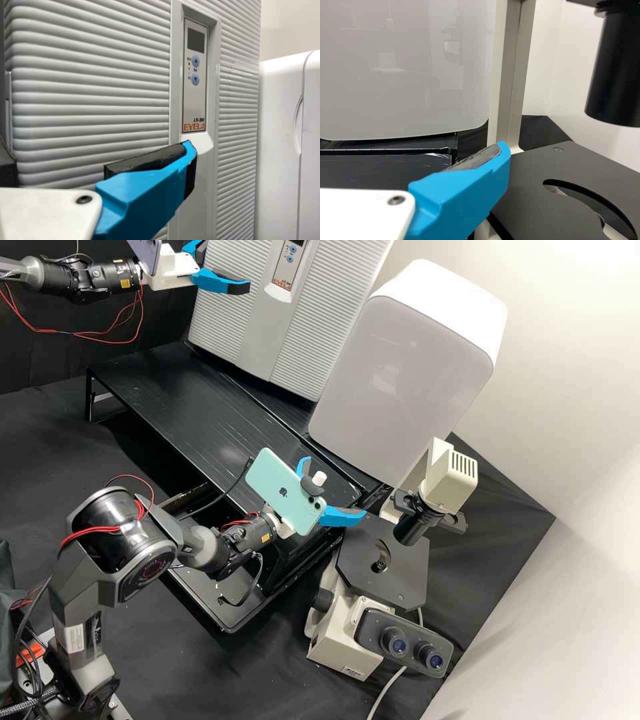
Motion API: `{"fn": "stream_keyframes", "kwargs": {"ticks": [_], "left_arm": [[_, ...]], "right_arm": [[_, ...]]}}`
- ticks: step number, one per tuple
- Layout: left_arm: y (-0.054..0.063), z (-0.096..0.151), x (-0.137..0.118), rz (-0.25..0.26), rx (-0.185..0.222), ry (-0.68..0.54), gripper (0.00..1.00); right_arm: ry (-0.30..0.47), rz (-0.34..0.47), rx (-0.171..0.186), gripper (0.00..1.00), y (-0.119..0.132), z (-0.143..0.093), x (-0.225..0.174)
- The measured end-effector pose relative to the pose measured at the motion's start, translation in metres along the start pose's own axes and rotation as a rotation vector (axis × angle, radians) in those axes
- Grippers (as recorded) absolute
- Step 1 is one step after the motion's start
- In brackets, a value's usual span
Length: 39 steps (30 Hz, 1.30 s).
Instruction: Open the incubator door
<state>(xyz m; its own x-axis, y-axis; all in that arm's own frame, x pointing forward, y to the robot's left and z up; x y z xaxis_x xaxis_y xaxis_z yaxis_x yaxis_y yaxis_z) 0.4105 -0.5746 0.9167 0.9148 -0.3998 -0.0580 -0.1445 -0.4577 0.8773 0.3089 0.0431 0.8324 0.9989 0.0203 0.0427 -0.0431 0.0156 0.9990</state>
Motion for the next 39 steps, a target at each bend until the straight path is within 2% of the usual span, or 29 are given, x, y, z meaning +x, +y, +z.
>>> {"fn": "stream_keyframes", "kwargs": {"ticks": [8,20,25,30,31,39], "left_arm": [[0.001,0.0,0.001,-0.004,-0.01,0.004,1.0],[0.008,0.01,-0.001,-0.024,-0.025,0.023,1.0],[0.015,0.016,-0.004,-0.028,-0.034,0.03,1.0],[0.019,0.019,-0.006,-0.028,-0.026,0.029,1.0],[0.019,0.019,-0.006,-0.028,-0.025,0.028,0.0],[0.019,0.024,-0.007,-0.022,-0.042,0.027,0.0]], "right_arm": [[0.0,0.0,0.0,1.0,0.0,0.0,0.0],[0.0,0.0,0.0,1.0,0.0,0.0,0.0],[0.0,0.0,0.0,1.0,0.0,0.0,0.0],[0.0,0.0,0.0,1.0,0.0,0.0,0.0],[0.0,0.0,0.0,1.0,0.0,0.0,0.0],[0.0,0.0,0.0,1.0,0.0,0.0,0.0]]}}
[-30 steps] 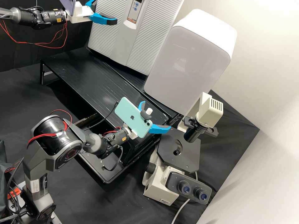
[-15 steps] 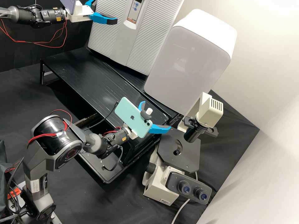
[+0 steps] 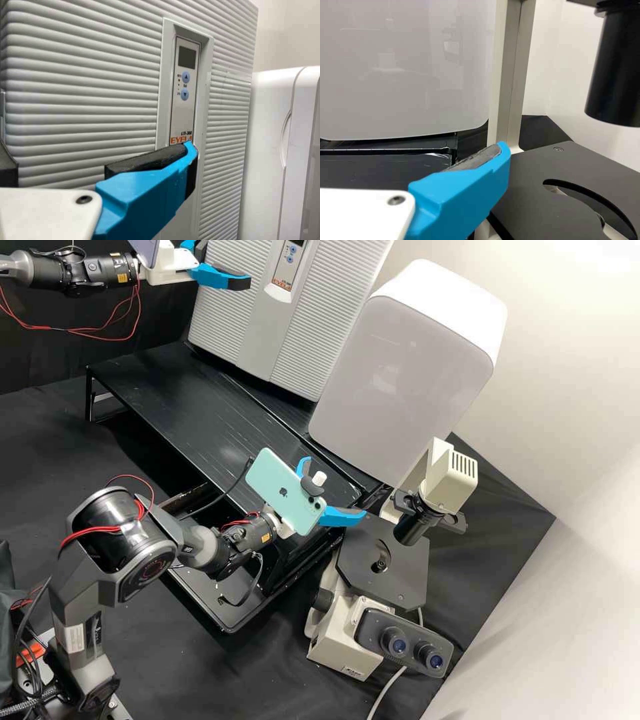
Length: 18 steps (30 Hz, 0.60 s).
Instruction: Open the incubator door
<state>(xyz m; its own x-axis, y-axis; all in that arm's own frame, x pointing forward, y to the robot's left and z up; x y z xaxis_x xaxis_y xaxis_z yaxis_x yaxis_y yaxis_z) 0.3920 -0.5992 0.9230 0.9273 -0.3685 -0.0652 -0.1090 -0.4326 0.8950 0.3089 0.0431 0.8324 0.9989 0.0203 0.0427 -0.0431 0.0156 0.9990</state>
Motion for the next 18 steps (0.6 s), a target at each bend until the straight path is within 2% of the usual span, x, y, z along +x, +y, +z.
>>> {"fn": "stream_keyframes", "kwargs": {"ticks": [18], "left_arm": [[-0.0013,0.0028,-0.0002,0.005,-0.02,0.001,0.0]], "right_arm": [[0.0,0.0,0.0,1.0,0.0,0.0,0.0]]}}
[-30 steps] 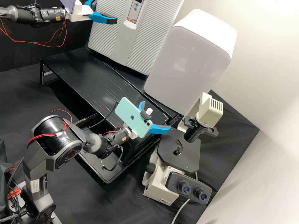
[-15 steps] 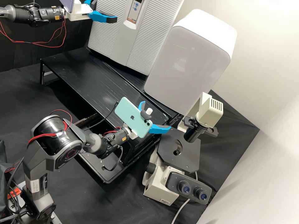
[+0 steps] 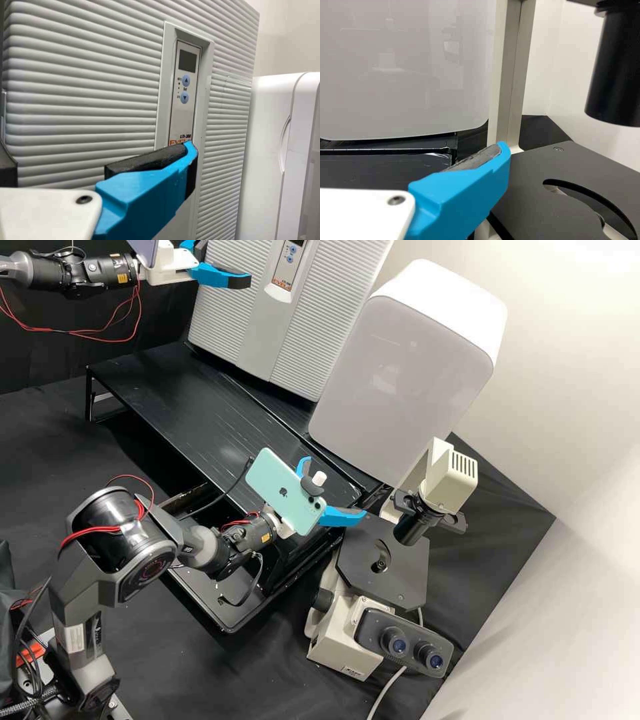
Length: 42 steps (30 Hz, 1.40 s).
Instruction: Open the incubator door
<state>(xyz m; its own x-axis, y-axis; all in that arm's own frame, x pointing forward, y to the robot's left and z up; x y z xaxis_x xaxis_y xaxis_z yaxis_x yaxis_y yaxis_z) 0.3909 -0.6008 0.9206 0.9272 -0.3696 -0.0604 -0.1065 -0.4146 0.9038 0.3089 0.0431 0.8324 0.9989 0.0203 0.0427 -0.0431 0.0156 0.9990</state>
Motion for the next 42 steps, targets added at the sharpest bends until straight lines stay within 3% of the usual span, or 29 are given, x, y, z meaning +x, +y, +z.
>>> {"fn": "stream_keyframes", "kwargs": {"ticks": [15,42], "left_arm": [[-0.0005,0.0026,0.0008,0.005,-0.021,-0.001,0.0],[-0.0022,0.0036,-0.0025,-0.003,-0.023,0.001,0.0]], "right_arm": [[0.0,0.0,0.0,1.0,0.0,0.0,0.0],[0.0,0.0,0.0,1.0,0.0,0.0,0.0]]}}
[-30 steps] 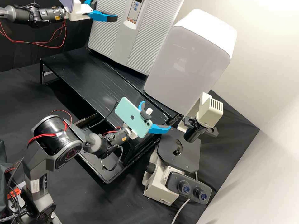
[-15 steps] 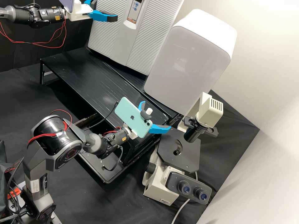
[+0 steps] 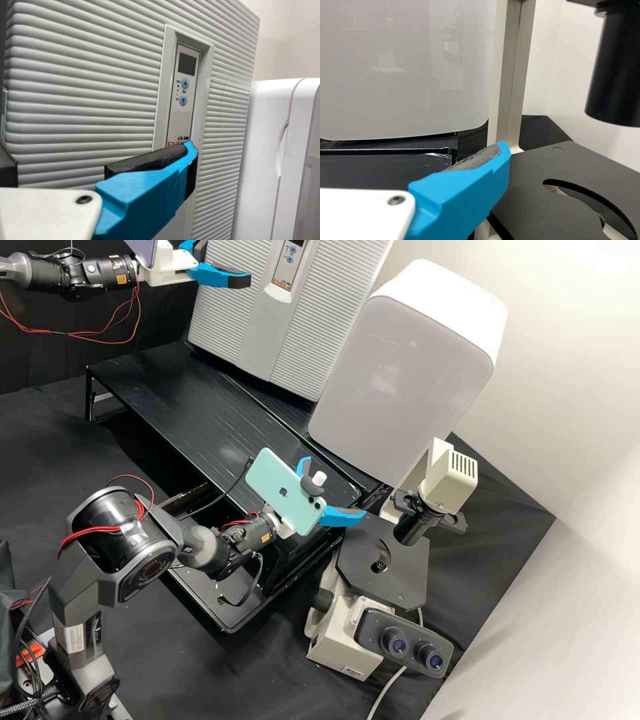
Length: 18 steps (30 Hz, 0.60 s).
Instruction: Open the incubator door
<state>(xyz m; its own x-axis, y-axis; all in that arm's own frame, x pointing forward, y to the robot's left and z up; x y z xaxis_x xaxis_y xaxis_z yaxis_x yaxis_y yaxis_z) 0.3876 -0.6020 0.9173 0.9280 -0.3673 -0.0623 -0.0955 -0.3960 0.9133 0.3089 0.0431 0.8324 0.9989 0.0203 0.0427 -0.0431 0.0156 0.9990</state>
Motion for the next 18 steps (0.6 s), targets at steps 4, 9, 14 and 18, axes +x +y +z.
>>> {"fn": "stream_keyframes", "kwargs": {"ticks": [4,9,14,18], "left_arm": [[0.0005,0.0003,-0.0001,0.001,0.0,-0.001,0.0],[0.0005,0.0003,-0.0001,0.001,0.0,-0.001,0.0],[0.0004,0.0006,-0.002,0.0,-0.002,0.002,0.0],[0.0015,0.0007,-0.0028,0.0,-0.007,0.008,0.0]], "right_arm": [[0.0,0.0,0.0,1.0,0.0,0.0,0.0],[0.0,0.0,0.0,1.0,0.0,0.0,0.0],[0.0,0.0,0.0,1.0,0.0,0.0,0.0],[0.0,0.0,0.0,1.0,0.0,0.0,0.0]]}}
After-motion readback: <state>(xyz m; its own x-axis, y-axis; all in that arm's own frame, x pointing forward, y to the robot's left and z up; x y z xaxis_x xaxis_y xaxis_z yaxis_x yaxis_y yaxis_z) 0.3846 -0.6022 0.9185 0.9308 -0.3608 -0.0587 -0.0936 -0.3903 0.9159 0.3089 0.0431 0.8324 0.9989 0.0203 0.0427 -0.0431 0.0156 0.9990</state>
